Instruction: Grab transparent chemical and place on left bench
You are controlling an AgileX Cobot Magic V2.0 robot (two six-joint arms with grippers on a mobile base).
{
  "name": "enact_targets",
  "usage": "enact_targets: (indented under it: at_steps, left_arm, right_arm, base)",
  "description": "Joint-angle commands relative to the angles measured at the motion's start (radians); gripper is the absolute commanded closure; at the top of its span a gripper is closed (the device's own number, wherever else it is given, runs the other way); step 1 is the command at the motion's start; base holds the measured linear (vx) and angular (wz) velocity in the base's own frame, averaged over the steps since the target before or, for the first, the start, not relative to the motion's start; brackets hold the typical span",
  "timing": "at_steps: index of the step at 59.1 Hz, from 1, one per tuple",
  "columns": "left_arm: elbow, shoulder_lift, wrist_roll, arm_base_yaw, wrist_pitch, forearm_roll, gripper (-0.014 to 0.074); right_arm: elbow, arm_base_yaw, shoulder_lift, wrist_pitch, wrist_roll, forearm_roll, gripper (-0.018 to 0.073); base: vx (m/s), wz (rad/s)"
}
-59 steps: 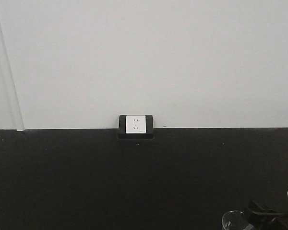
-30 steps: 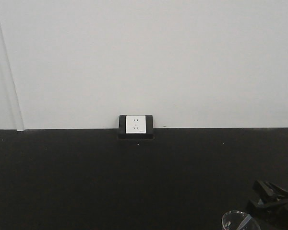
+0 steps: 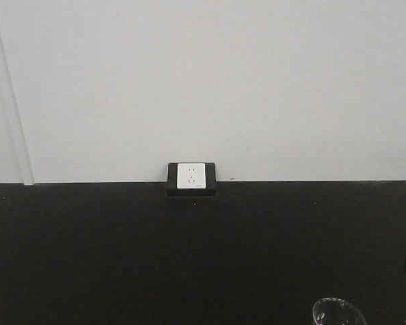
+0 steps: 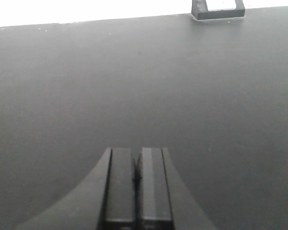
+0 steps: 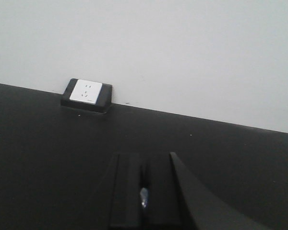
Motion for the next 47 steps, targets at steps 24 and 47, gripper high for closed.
enact_targets:
  at_steps: [24, 47]
  left_arm:
    - [0.016, -0.019, -0.008, -0.002, -0.078, -0.001, 0.0600]
    - [0.016, -0.019, -0.008, -0.002, -0.078, -0.001, 0.0600]
  right_arm:
    - [-0.029, 0.000, -0.212, 0.139, 0.143, -0.103, 0.0559]
    - [-0.029, 0.000, -0.210, 0.142, 0.143, -0.103, 0.0559]
  base:
    - [0.00, 0.00]
    - [0.00, 0.00]
